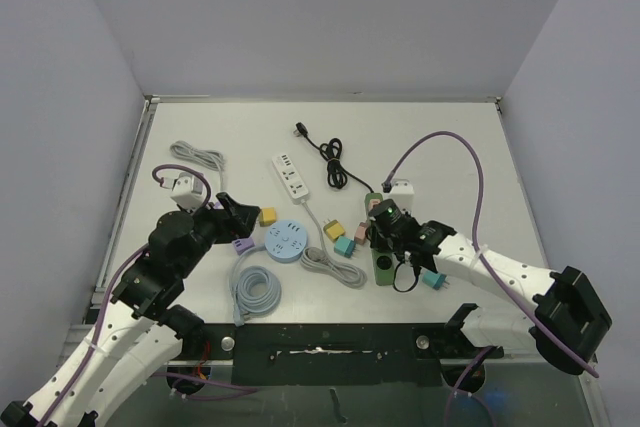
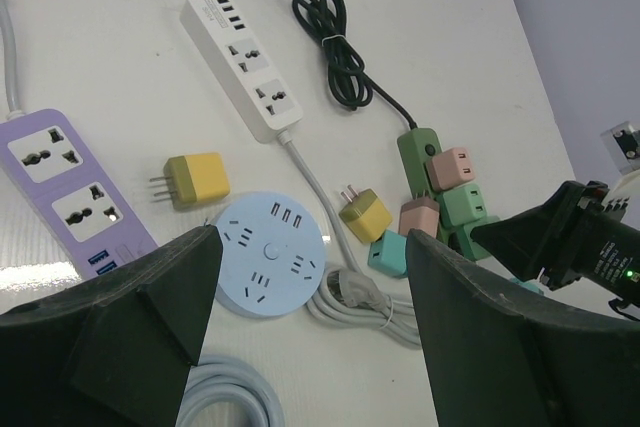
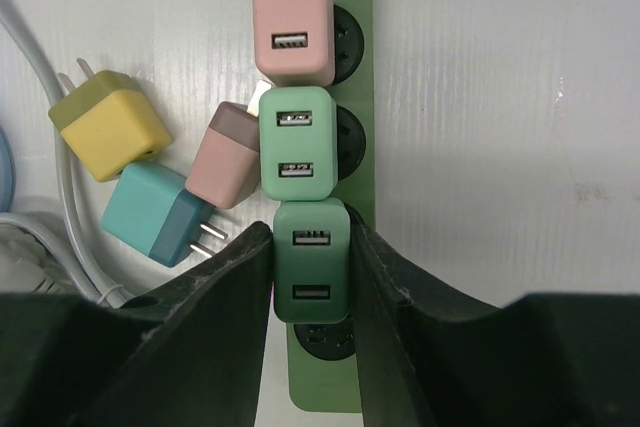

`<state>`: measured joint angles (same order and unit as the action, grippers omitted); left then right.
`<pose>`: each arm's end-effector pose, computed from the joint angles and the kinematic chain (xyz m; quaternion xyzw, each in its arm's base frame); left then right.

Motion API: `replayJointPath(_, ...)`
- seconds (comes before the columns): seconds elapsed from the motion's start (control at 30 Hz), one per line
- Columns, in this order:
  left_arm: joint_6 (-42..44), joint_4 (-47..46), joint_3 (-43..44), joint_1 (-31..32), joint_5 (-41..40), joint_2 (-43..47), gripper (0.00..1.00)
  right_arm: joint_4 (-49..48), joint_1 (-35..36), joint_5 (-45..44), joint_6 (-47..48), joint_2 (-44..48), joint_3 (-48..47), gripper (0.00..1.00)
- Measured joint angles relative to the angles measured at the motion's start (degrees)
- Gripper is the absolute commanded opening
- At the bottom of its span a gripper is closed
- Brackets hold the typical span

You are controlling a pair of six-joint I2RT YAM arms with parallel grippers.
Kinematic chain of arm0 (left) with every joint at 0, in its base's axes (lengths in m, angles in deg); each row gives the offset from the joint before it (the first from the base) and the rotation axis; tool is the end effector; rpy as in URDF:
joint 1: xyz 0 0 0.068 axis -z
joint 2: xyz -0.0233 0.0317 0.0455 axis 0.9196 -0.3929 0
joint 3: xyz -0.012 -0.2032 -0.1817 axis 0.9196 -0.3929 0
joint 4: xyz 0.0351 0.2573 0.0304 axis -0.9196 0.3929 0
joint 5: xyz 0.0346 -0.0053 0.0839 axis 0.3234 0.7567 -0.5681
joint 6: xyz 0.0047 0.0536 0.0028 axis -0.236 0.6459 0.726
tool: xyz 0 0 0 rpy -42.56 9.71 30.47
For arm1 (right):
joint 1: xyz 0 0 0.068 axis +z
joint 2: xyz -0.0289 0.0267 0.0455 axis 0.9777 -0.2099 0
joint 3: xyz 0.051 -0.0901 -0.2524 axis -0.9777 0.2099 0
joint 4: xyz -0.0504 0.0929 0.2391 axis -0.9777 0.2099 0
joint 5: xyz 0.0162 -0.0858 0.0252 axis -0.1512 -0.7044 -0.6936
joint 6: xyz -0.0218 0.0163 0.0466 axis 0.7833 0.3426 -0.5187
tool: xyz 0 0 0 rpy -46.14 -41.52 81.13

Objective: Insert the plug

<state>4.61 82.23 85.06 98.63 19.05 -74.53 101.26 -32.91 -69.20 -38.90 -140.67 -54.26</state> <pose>0.1212 -0.0685 0.2947 -0.0830 0.7949 -0.2851 0.5291 0.1709 0.1492 0.2070 0.0462 0.9288 0.0589 0.3630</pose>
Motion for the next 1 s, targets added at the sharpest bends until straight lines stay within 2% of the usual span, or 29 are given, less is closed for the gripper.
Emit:
replayJointPath(0.17,0.0,0.0,0.0,0.0,-0.2,0.2,0.73,3.8,-0.5,2.3,-0.1,-2.4,-0.2,0.44)
replayJointPath(0.57,0.0,0.2,0.0,0.0,-0.2,0.5,0.73,9.7,-3.6,7.5,1.1,-5.3,-4.2,0.17)
replayJointPath(0.77,0.0,1.4,0.0,0.0,-0.2,1.2,0.73,13.1,-7.6,12.8,4.6,-9.4,-8.9,0.11)
replayJointPath(1.0,-0.1,4.5,0.0,0.0,-0.2,3.9,0.73,14.8,-7.8,18.6,7.7,-12.6,-11.6,0.08)
